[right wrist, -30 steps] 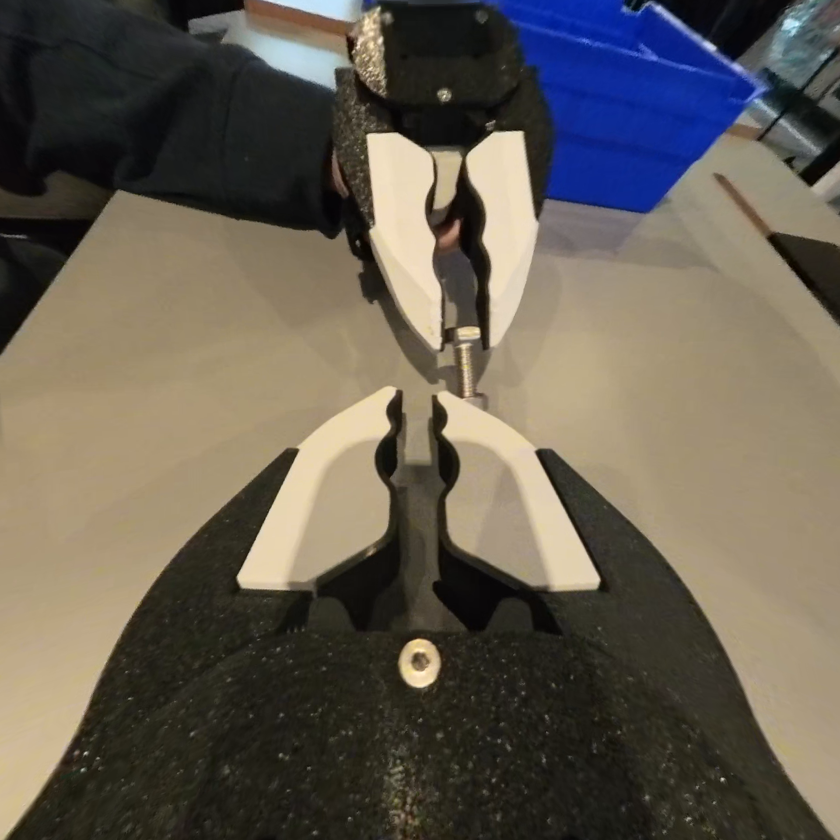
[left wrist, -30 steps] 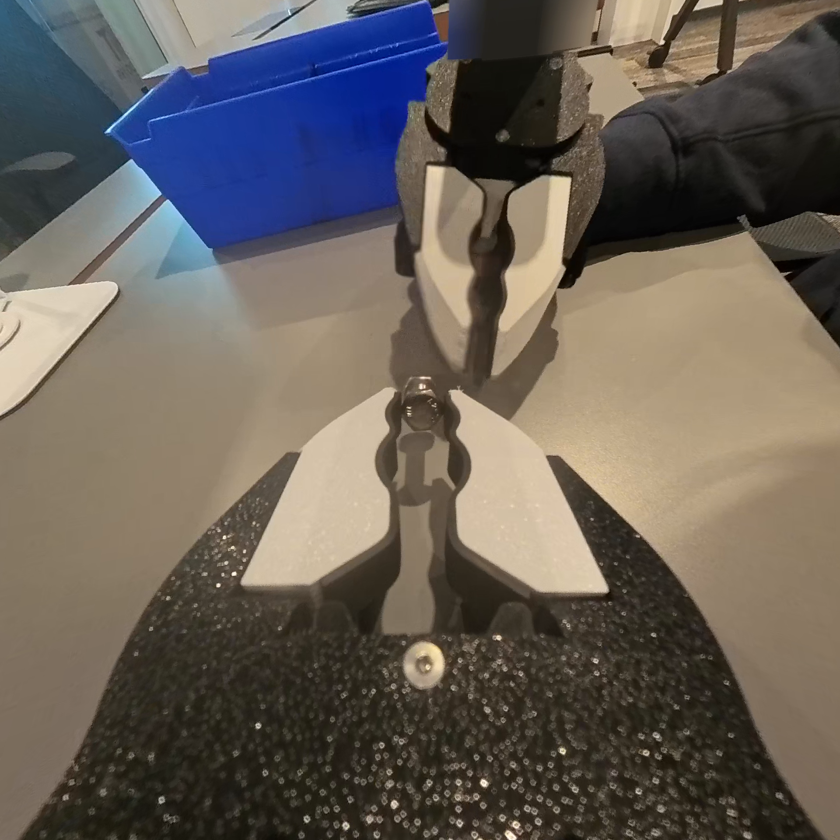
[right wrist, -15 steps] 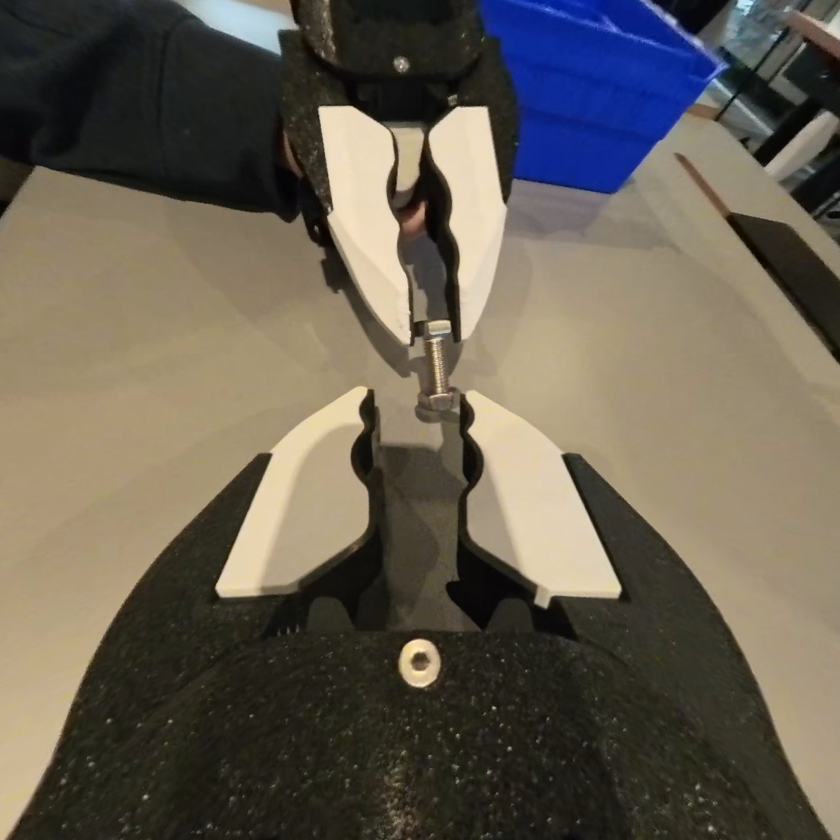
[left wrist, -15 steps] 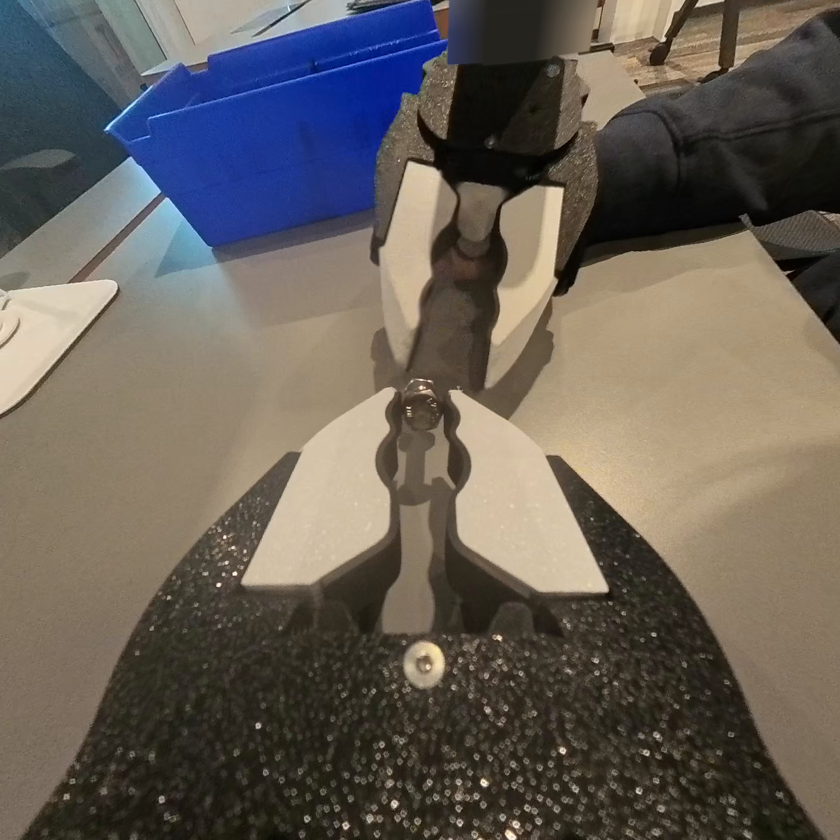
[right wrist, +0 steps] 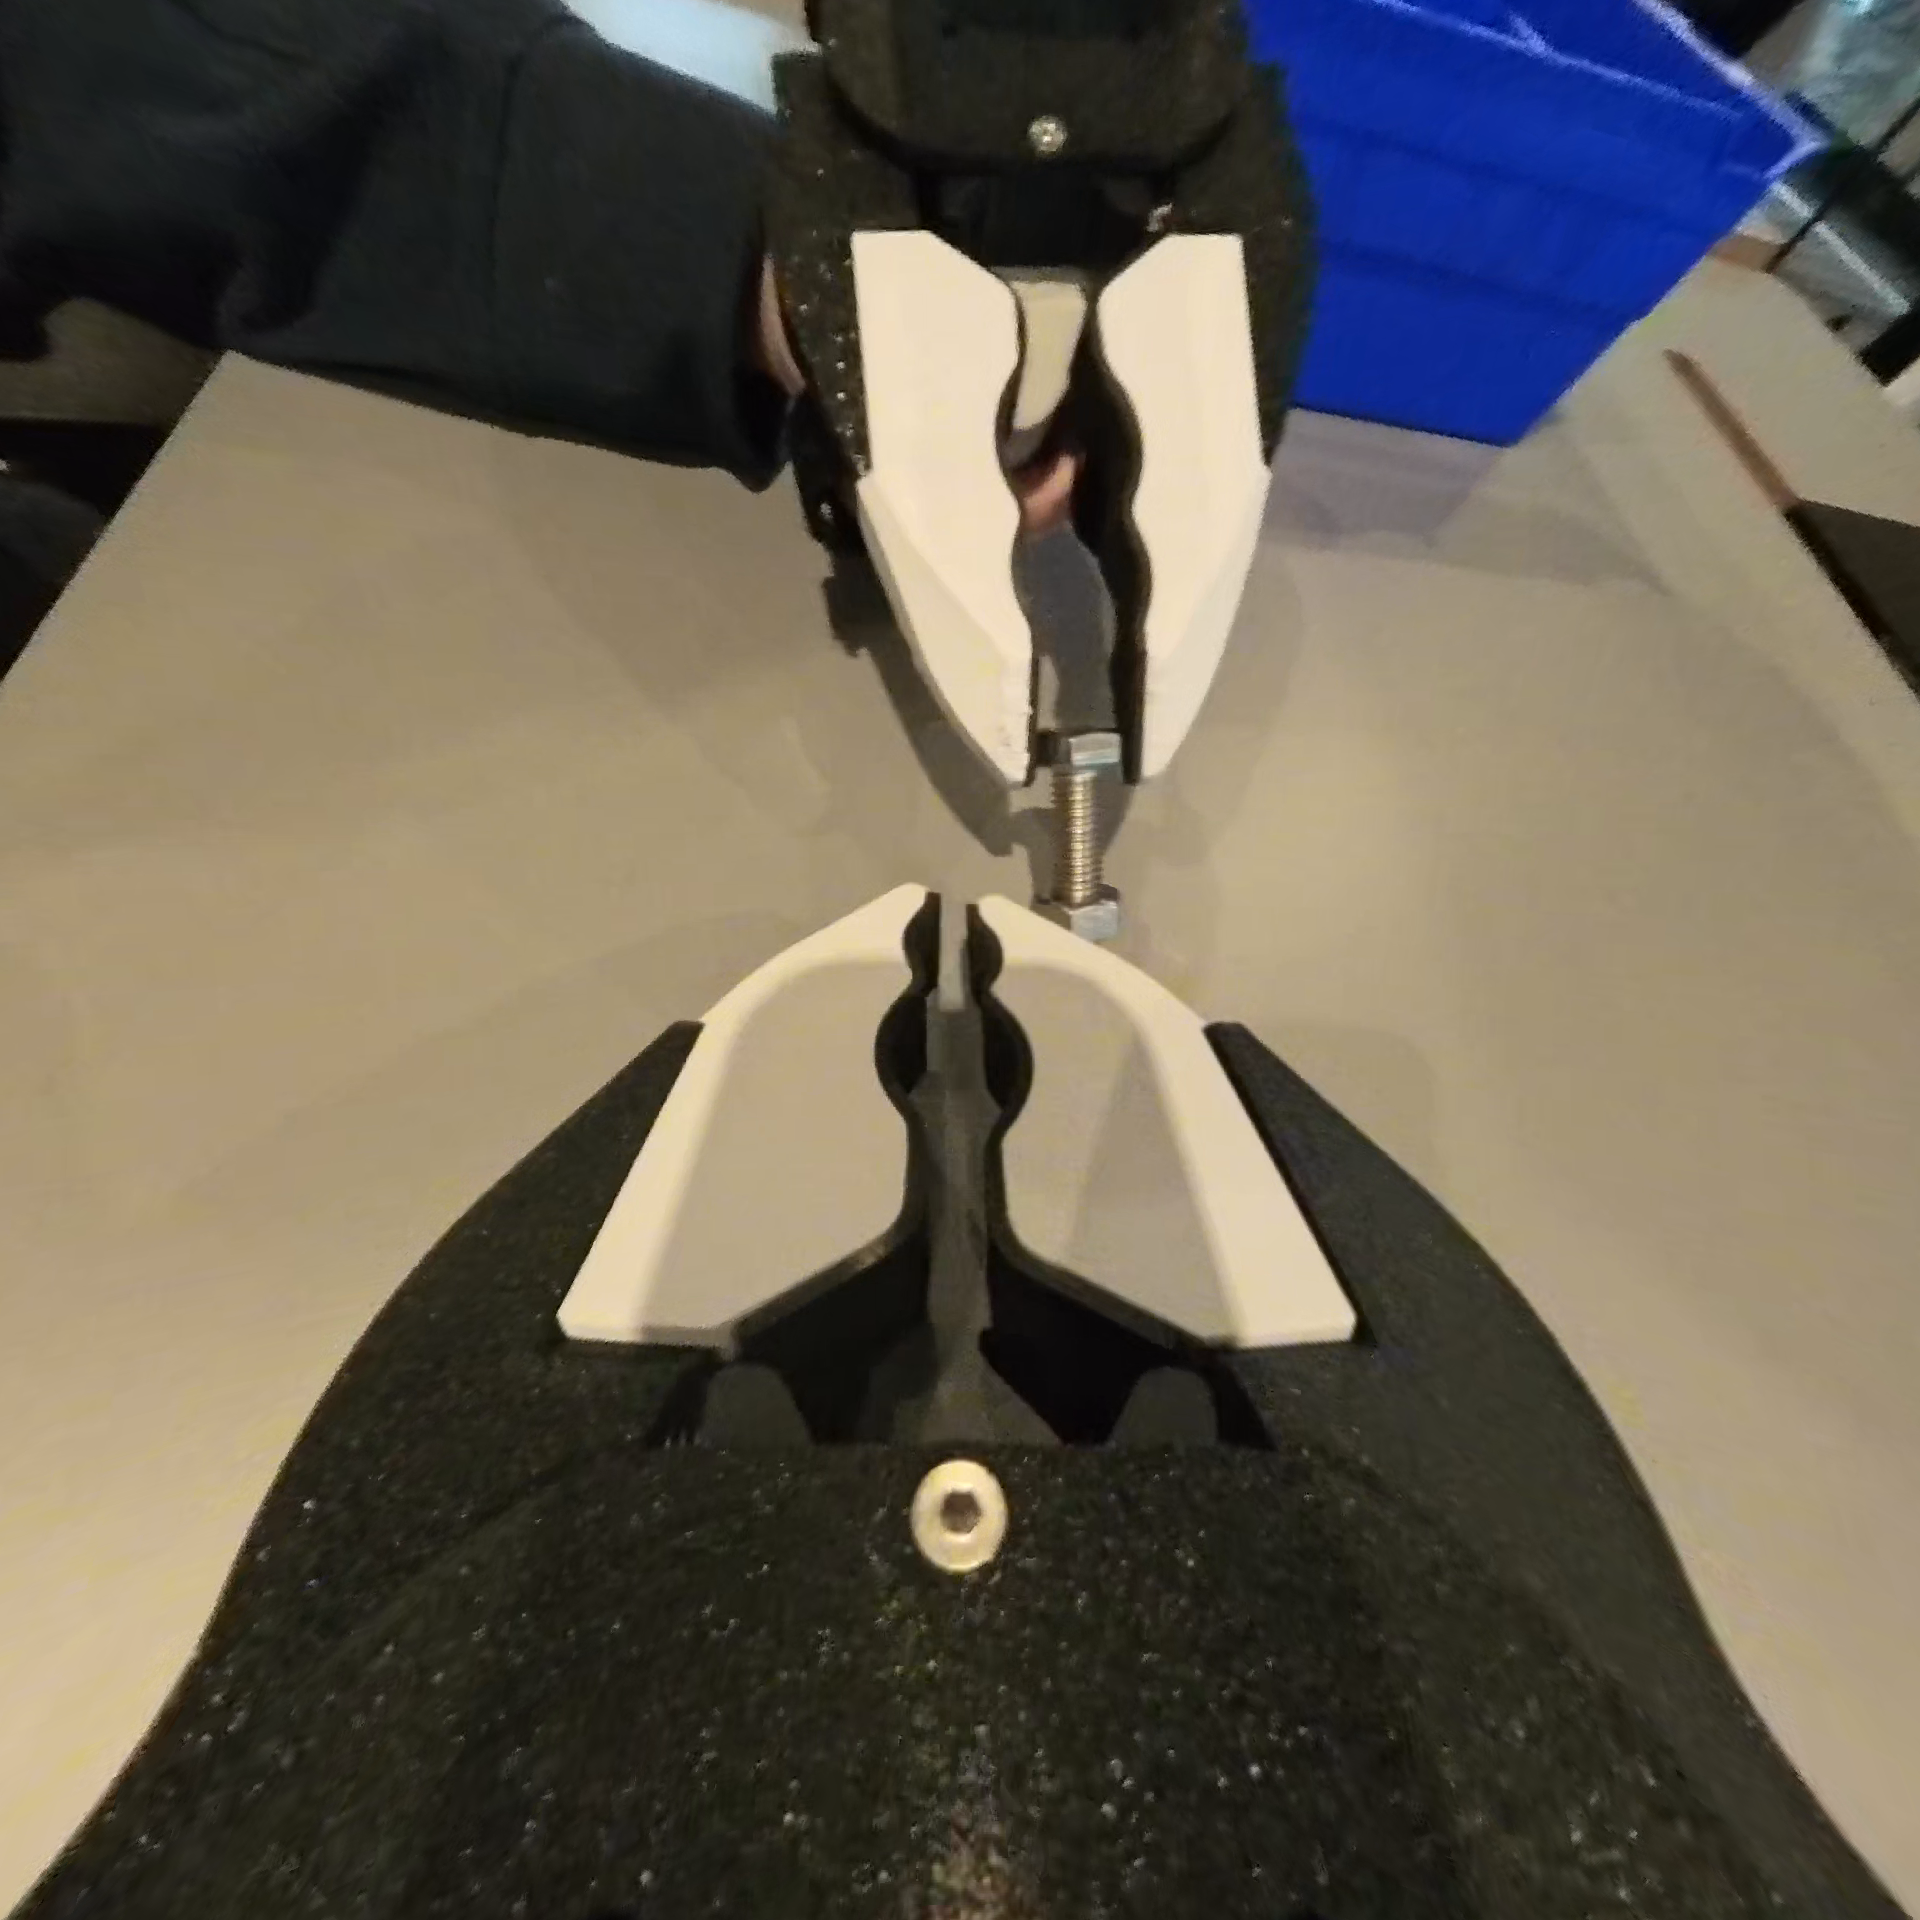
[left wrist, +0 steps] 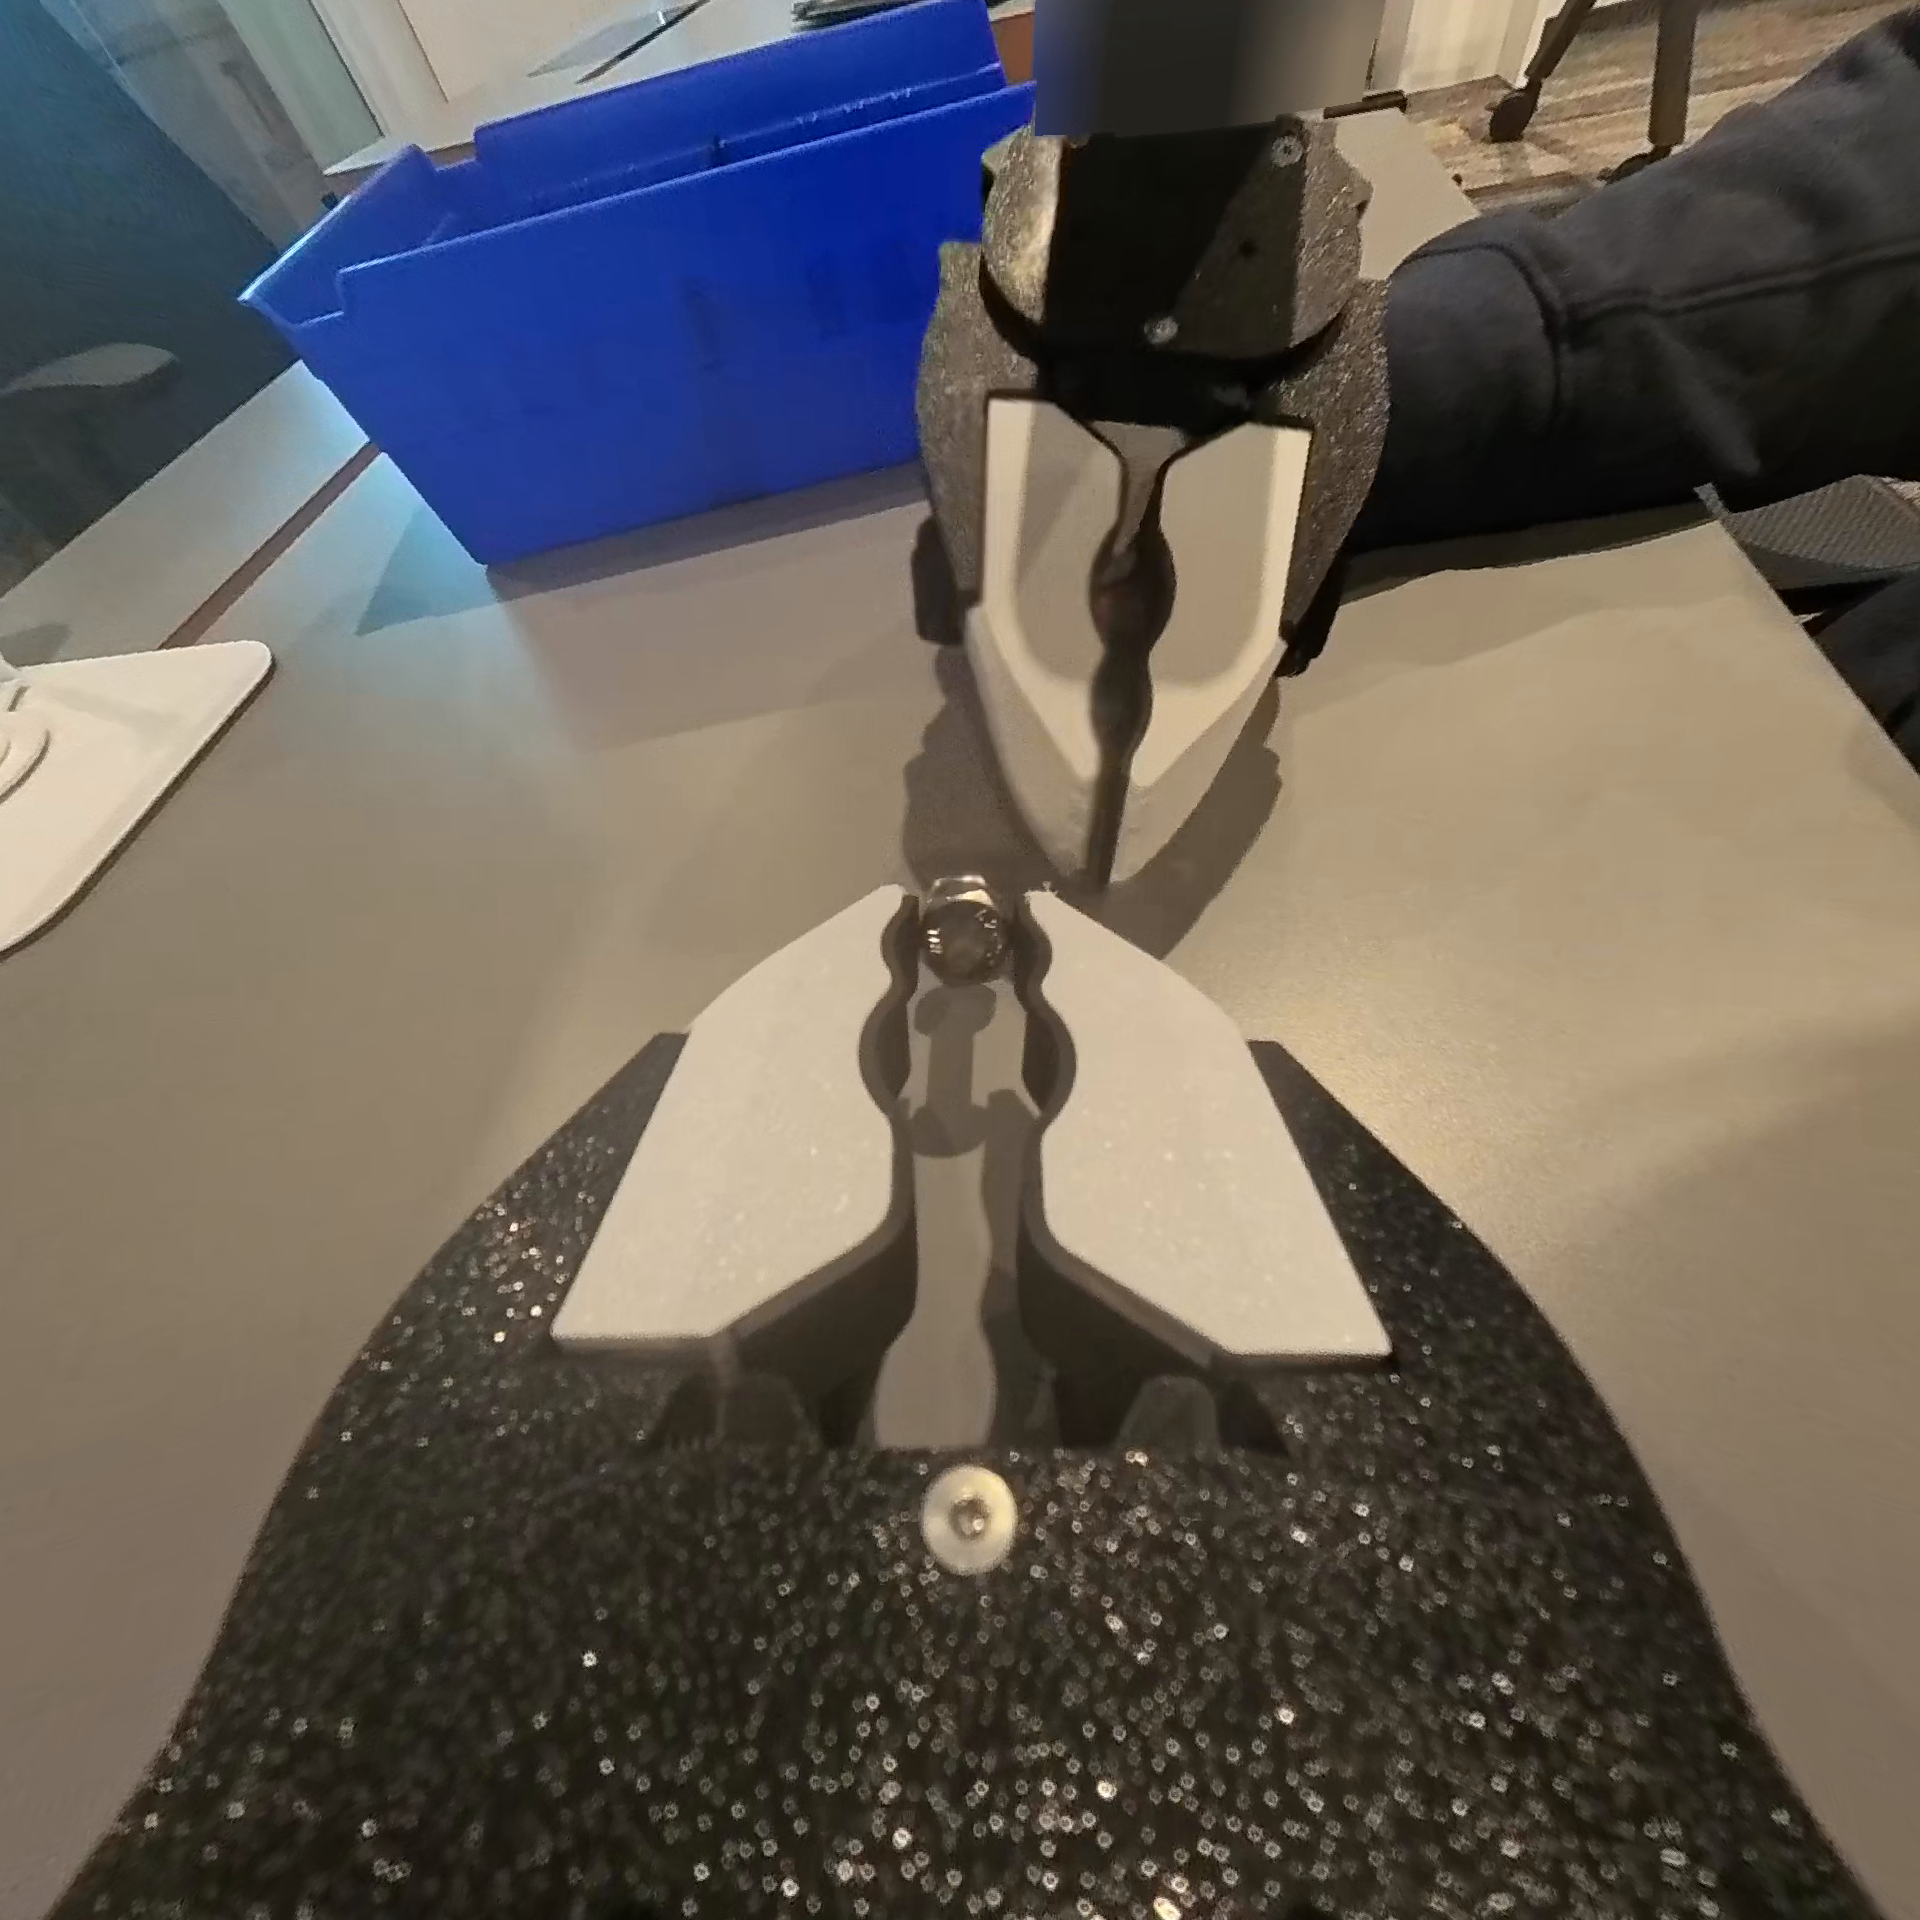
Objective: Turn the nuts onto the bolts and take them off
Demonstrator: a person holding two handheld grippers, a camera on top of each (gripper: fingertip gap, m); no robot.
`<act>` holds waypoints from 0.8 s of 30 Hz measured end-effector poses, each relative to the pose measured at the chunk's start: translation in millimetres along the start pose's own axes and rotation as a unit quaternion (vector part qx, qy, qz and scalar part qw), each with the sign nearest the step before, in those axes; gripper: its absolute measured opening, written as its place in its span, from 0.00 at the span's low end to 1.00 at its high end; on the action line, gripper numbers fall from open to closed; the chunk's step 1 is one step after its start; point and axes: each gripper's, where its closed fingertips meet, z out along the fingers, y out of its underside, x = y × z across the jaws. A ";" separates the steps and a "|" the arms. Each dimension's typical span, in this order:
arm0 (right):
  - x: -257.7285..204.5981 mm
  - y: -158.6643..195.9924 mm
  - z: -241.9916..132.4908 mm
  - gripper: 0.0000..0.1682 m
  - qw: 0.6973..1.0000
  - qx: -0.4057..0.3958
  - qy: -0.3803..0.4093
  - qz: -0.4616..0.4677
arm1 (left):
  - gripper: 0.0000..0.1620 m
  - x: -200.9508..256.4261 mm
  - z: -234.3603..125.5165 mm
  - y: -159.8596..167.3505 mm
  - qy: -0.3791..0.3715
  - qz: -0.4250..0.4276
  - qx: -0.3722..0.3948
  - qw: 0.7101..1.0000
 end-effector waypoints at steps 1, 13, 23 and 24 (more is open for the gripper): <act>4.1 -0.5 -0.3 0.06 1.000 0.003 0.011 0.004 | 0.10 -0.1 -0.1 -0.1 0.000 -0.001 0.001 1.000; 11.3 0.5 -1.0 0.11 0.999 0.001 0.035 -0.003 | 0.10 0.1 -0.2 -0.9 0.001 -0.003 0.003 1.000; 5.4 1.4 1.3 0.08 1.000 -0.007 0.019 -0.005 | 0.10 0.6 0.7 -0.3 0.001 0.001 0.000 1.000; 10.1 0.7 1.5 0.13 0.999 -0.004 0.032 -0.003 | 0.10 0.5 0.8 -0.4 0.001 0.000 0.000 1.000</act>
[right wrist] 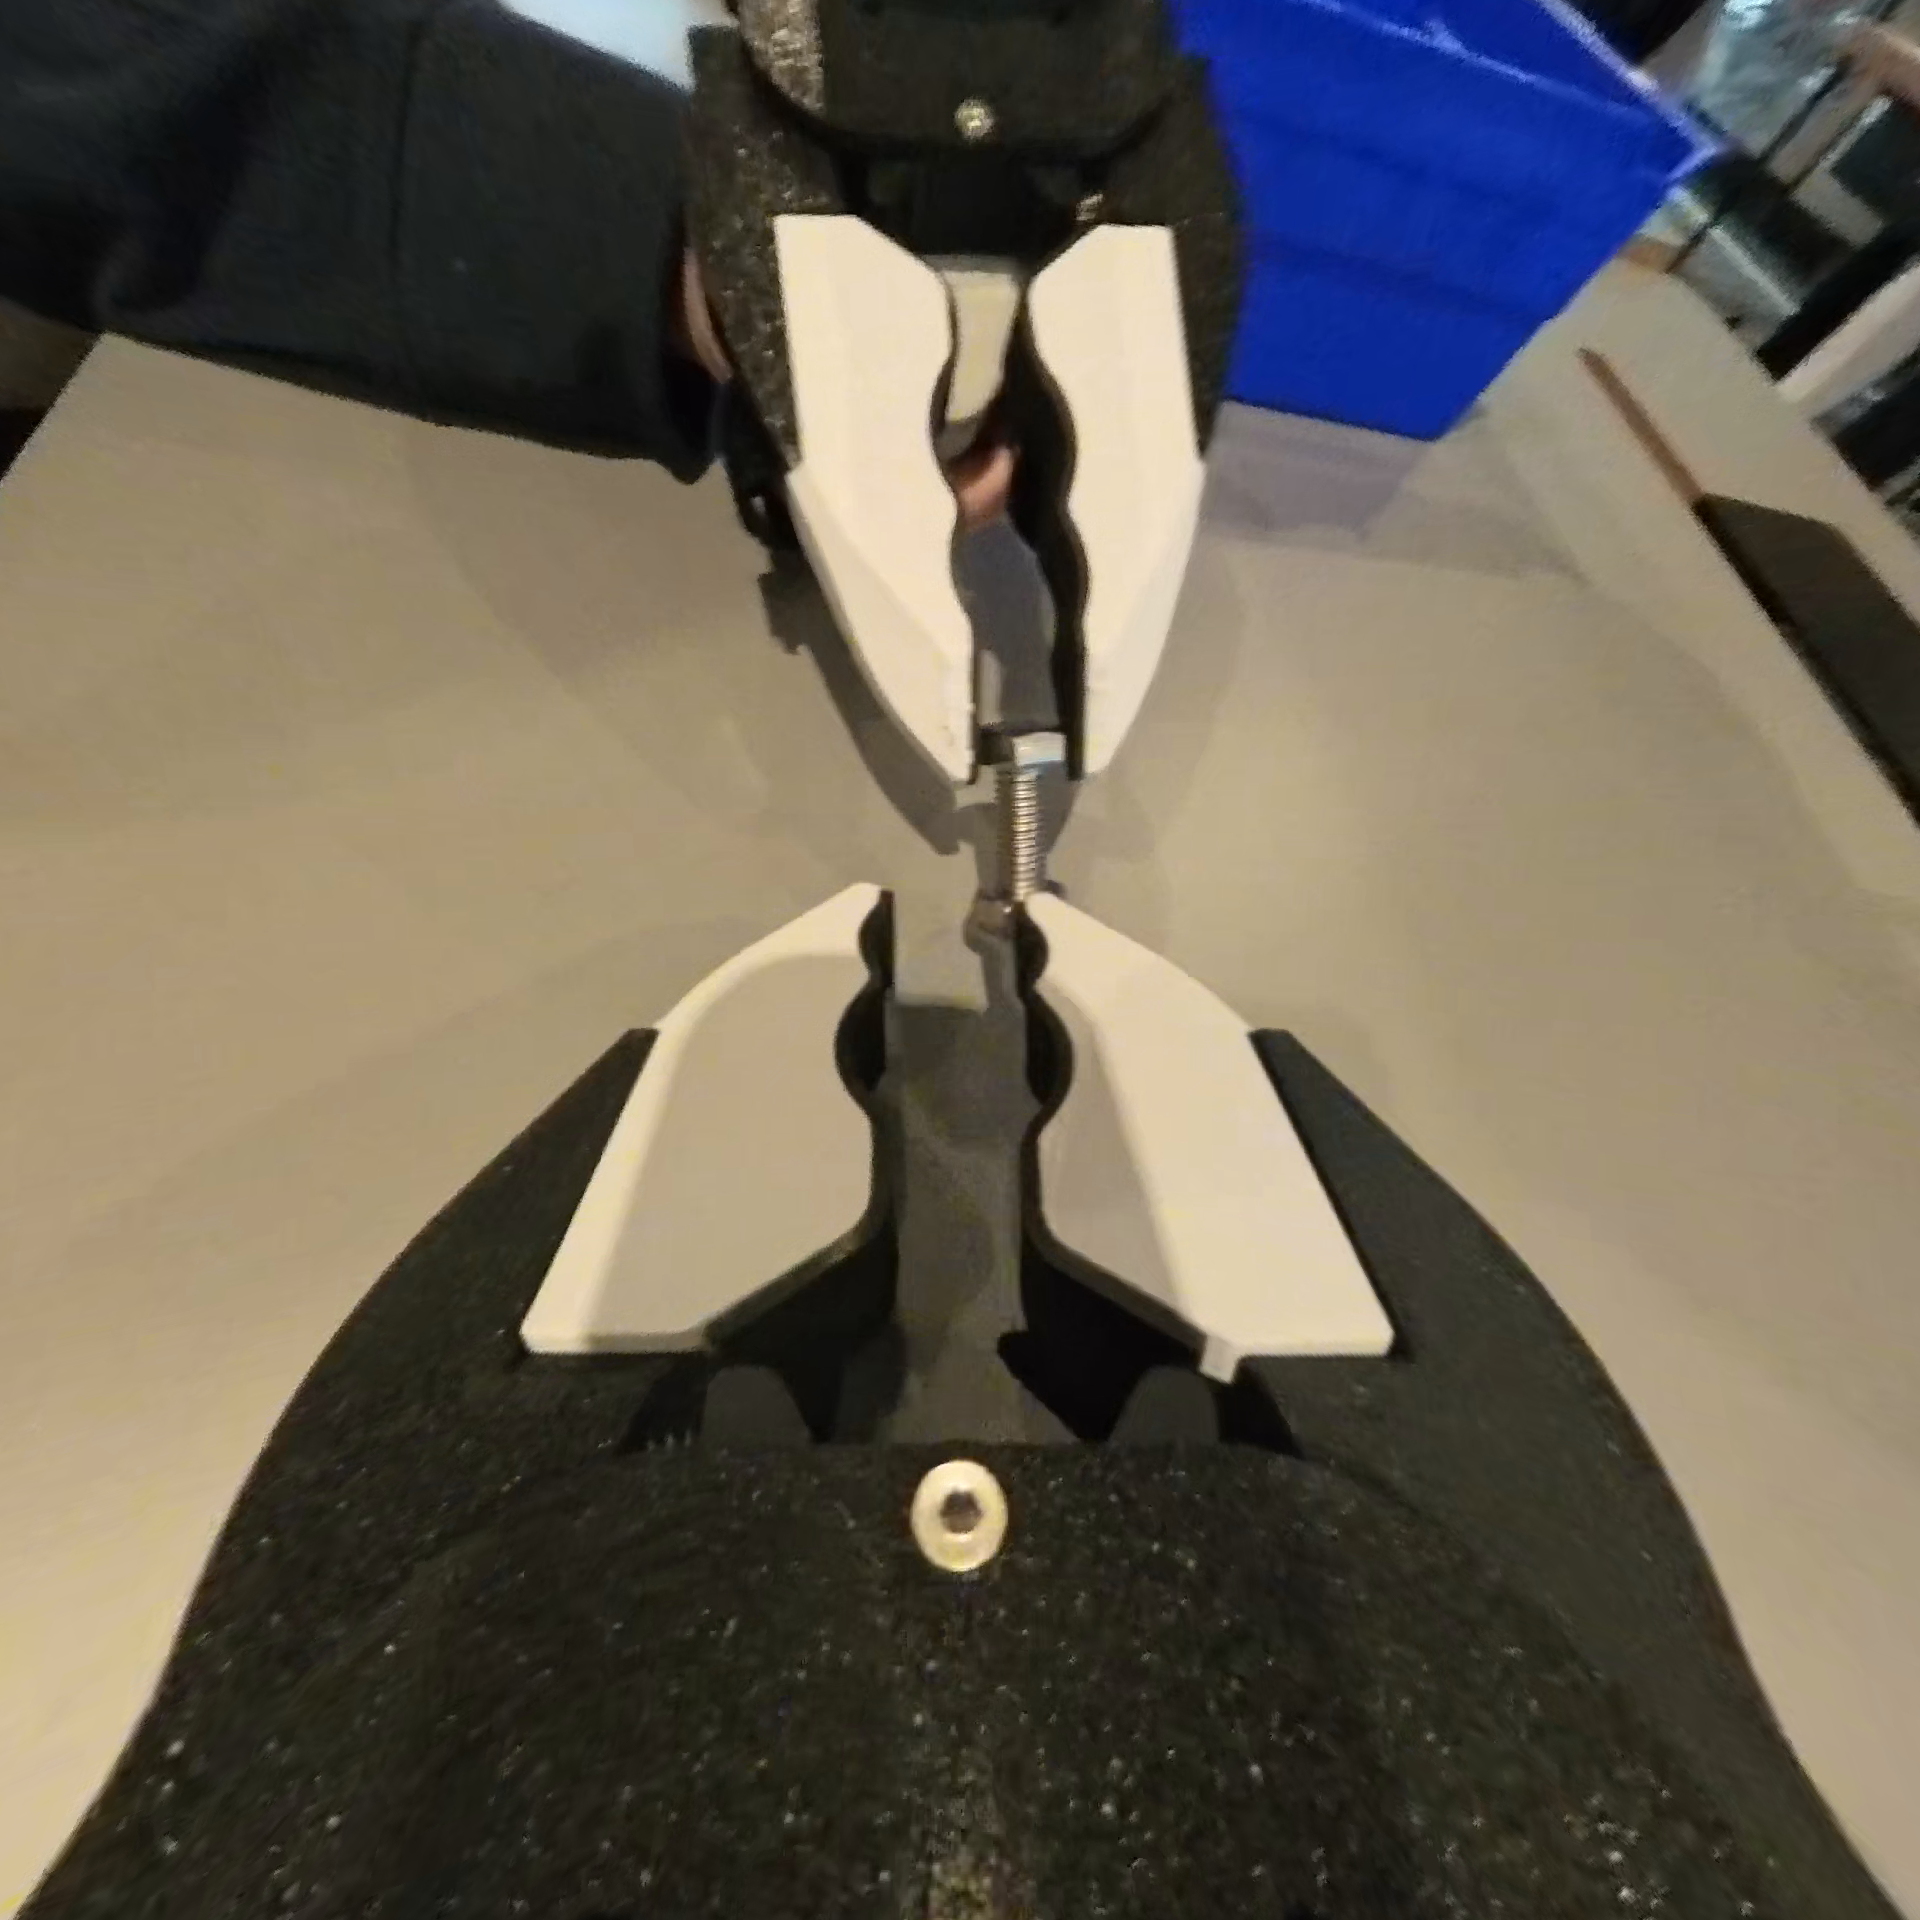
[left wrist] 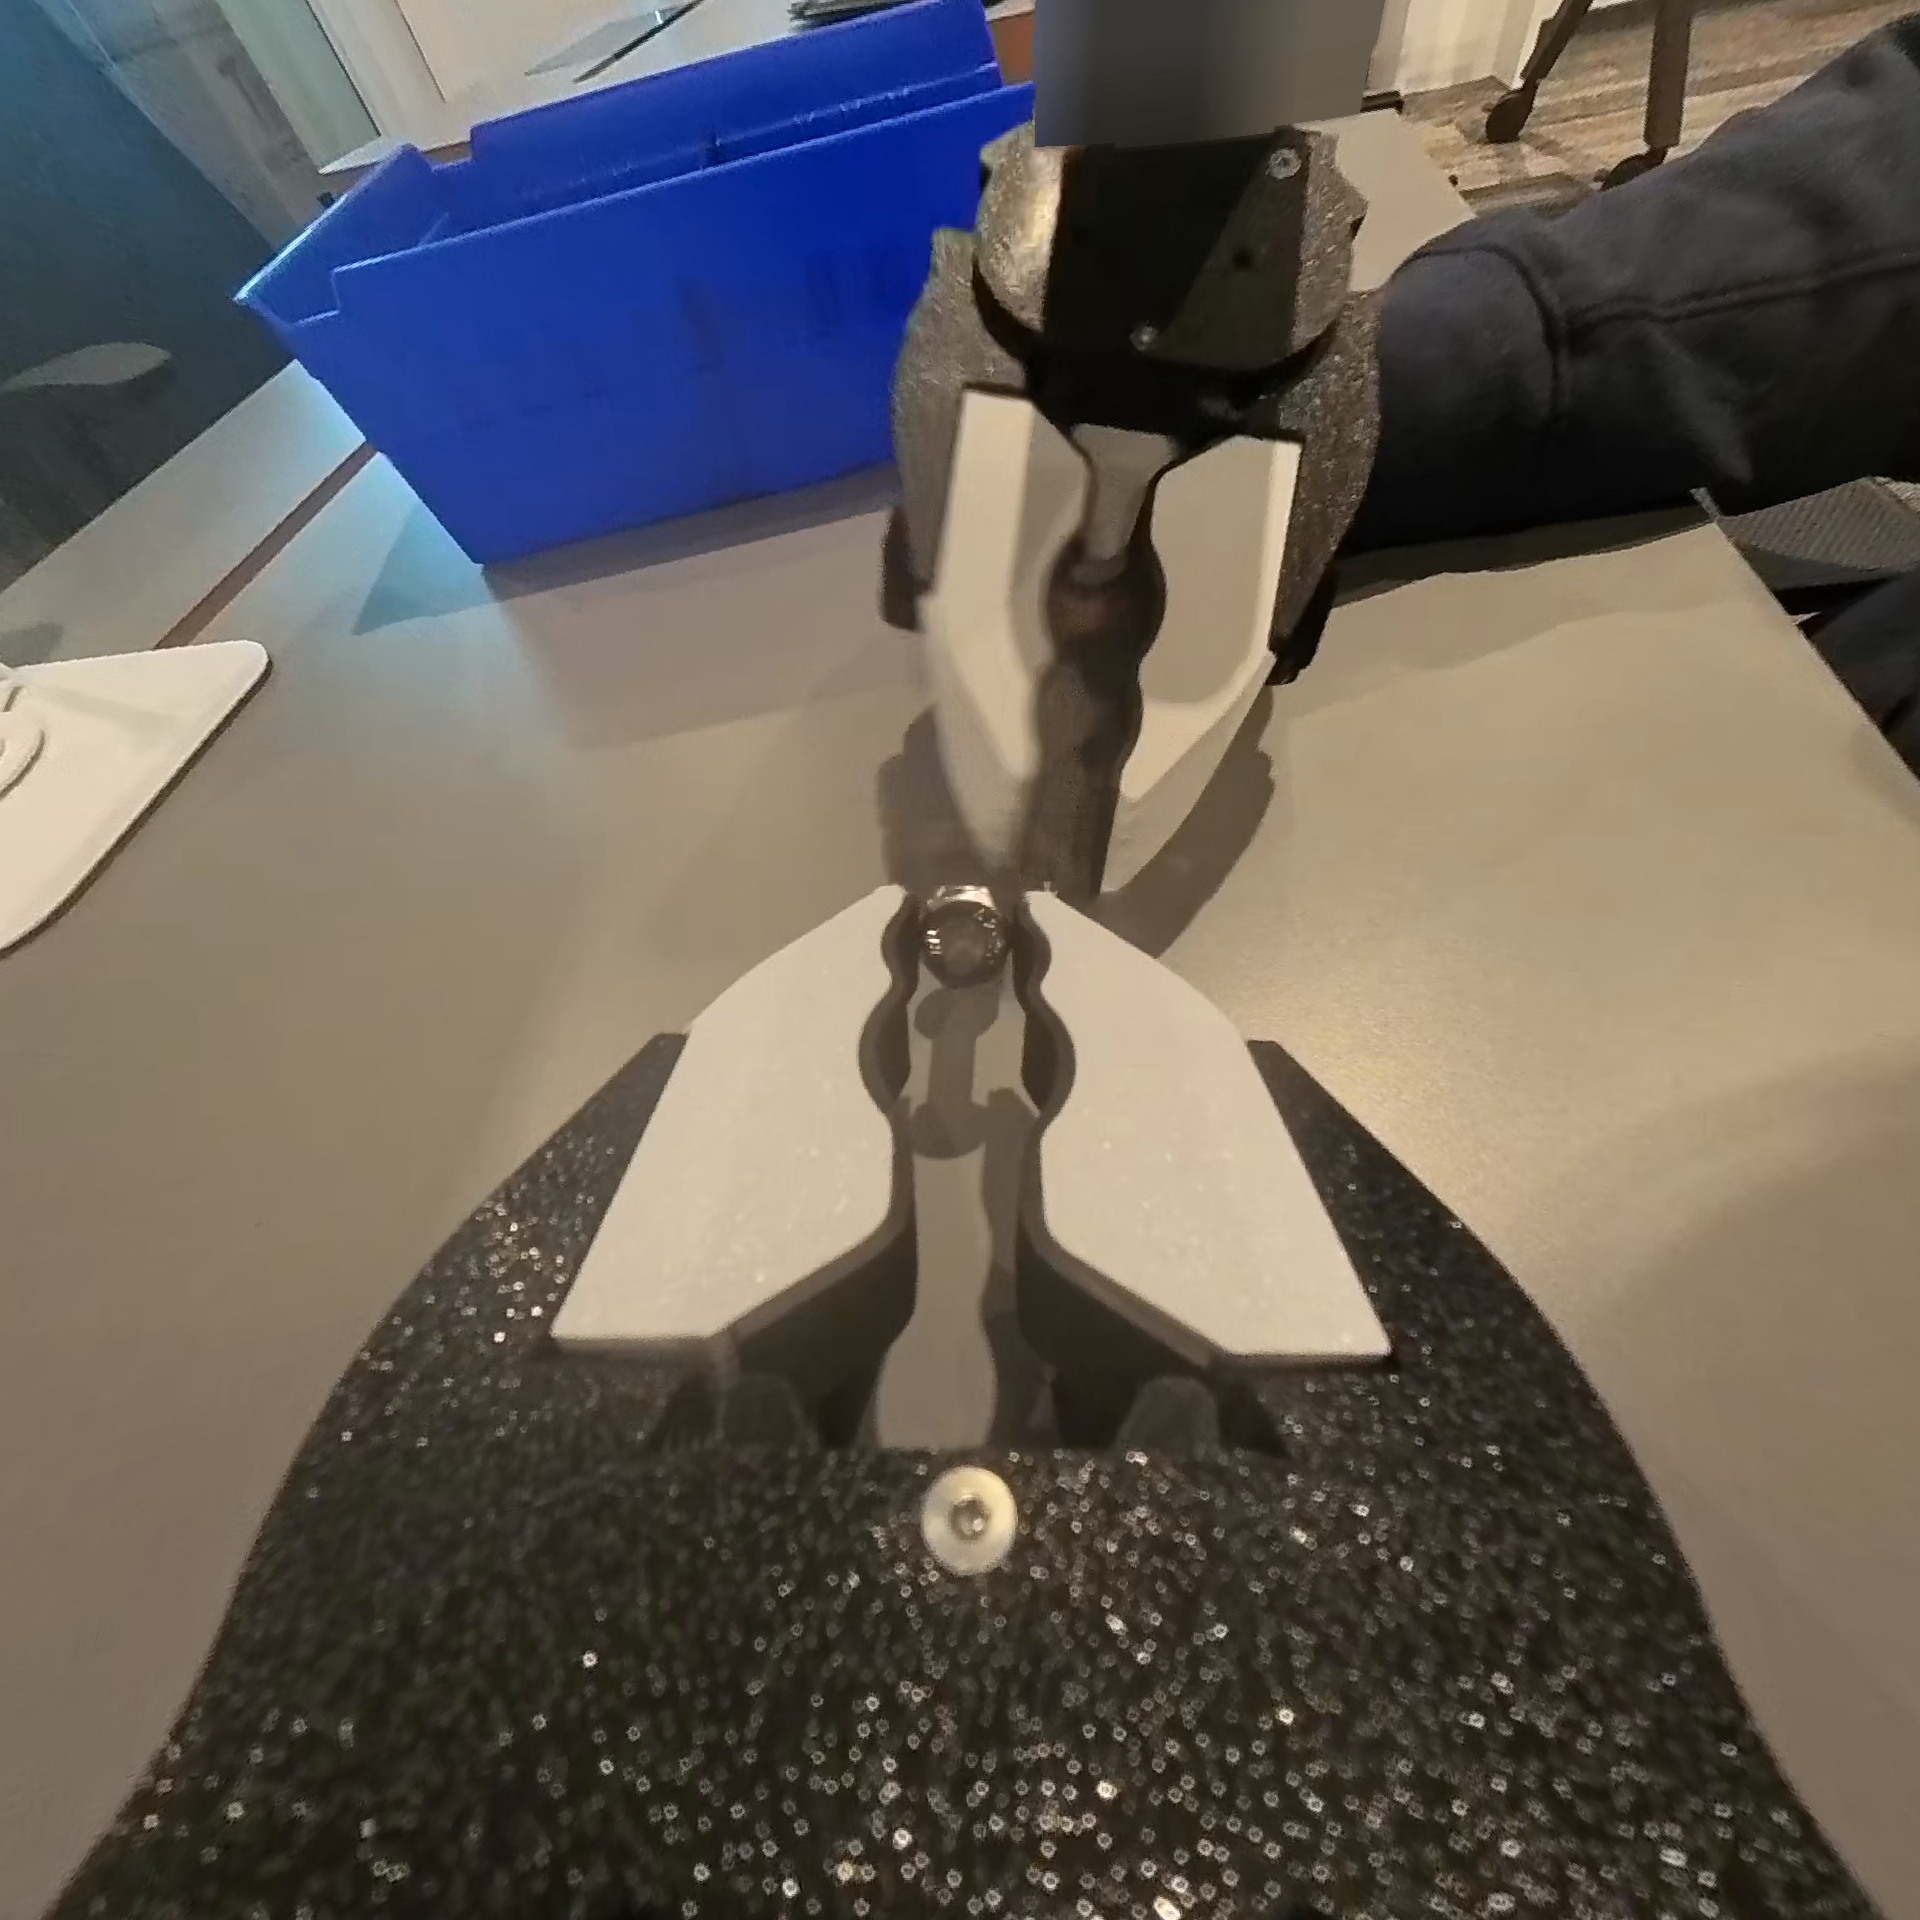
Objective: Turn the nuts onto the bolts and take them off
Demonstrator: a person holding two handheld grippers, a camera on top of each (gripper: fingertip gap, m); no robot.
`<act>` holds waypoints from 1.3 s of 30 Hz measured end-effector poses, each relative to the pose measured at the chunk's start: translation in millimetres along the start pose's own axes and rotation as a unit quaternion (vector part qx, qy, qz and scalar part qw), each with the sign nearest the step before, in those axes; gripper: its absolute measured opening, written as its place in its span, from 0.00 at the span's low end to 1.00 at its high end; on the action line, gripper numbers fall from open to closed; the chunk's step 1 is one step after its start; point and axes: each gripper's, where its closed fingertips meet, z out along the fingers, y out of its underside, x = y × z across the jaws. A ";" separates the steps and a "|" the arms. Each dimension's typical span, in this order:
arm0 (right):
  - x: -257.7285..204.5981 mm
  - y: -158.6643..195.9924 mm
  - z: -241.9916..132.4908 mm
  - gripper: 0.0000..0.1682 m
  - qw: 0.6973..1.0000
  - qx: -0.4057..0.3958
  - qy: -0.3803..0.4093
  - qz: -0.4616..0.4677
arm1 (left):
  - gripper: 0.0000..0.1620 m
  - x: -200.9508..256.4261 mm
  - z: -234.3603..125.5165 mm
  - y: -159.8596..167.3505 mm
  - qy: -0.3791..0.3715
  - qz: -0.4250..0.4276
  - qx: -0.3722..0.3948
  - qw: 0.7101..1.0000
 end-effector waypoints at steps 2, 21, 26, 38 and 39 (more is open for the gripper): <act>5.9 0.6 1.8 0.20 1.000 -0.003 0.015 0.003 | 0.10 0.1 0.1 0.0 0.000 0.000 0.000 1.000; -9.8 1.1 -1.3 0.02 1.000 -0.002 -0.030 0.005 | 0.10 -1.0 -0.6 -1.2 -0.002 -0.001 0.005 1.000; 8.4 1.7 2.3 0.21 1.000 -0.004 0.023 0.007 | 0.10 -0.7 -0.1 -0.5 -0.002 0.001 0.002 1.000; 4.1 3.7 4.8 0.20 1.000 -0.014 0.016 0.001 | 0.10 -1.1 -0.3 -0.4 -0.001 0.000 0.002 1.000; 3.2 5.4 6.1 0.20 1.000 -0.021 0.013 -0.001 | 0.10 -1.0 -0.3 -0.4 -0.002 0.000 0.001 1.000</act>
